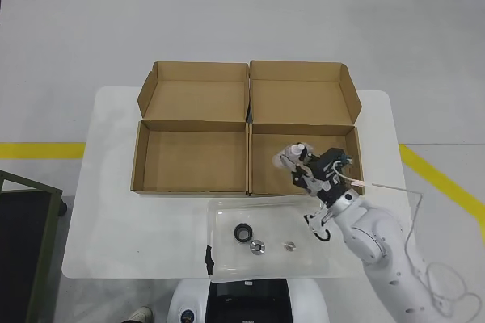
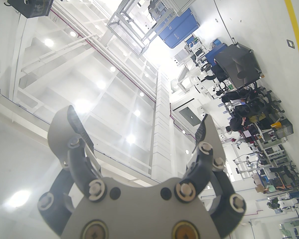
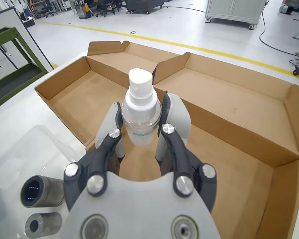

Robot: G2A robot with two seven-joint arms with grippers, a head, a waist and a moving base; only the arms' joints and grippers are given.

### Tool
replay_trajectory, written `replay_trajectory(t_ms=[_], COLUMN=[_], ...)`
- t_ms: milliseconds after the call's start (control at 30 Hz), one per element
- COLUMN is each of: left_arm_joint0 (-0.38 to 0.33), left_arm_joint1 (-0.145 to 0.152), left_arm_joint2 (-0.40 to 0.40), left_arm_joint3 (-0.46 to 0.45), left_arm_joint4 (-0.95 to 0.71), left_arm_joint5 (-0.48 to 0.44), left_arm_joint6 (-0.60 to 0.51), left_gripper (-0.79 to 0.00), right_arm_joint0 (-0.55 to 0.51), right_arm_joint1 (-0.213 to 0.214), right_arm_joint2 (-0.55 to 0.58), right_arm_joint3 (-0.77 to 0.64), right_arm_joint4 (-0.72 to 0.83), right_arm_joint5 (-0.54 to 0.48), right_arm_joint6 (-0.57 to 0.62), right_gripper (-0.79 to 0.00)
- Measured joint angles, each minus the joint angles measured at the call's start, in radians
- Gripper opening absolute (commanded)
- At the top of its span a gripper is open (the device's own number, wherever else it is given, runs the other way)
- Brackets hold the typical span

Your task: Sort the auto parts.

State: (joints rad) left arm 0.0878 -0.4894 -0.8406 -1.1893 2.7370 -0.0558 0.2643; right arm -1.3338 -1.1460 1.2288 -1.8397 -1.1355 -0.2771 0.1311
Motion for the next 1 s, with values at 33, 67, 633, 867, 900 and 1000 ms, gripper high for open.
replay_trajectory(t_ms=[33, 67, 633, 867, 900, 1000], left_arm_joint0=[0.000, 0.000, 0.000, 0.000, 0.000, 0.000], left_arm_joint1=[0.000, 0.000, 0.000, 0.000, 0.000, 0.000], left_arm_joint2=[0.000, 0.000, 0.000, 0.000, 0.000, 0.000], left_arm_joint3=[0.000, 0.000, 0.000, 0.000, 0.000, 0.000], left_arm_joint4=[0.000, 0.000, 0.000, 0.000, 0.000, 0.000], left_arm_joint5=[0.000, 0.000, 0.000, 0.000, 0.000, 0.000], left_arm_joint6=[0.000, 0.000, 0.000, 0.000, 0.000, 0.000], left_gripper=[0.000, 0.000, 0.000, 0.000, 0.000, 0.000], right_arm_joint0=[0.011, 0.026, 0.184, 0.215, 0.218, 0.222], right_arm_joint1=[-0.002, -0.005, -0.042, -0.054, -0.055, -0.058], right_arm_joint2=[-0.012, -0.026, -0.148, -0.170, -0.172, -0.177], right_arm_joint3=[0.011, 0.023, 0.158, 0.201, 0.205, 0.211], right_arm_joint4=[-0.007, -0.017, -0.063, -0.067, -0.068, -0.069], right_arm_joint5=[0.006, 0.014, 0.087, 0.109, 0.110, 0.112], right_arm_joint6=[0.006, 0.014, 0.168, 0.184, 0.186, 0.197], right_gripper=[-0.785, -0.785, -0.785, -0.785, -0.751, -0.659])
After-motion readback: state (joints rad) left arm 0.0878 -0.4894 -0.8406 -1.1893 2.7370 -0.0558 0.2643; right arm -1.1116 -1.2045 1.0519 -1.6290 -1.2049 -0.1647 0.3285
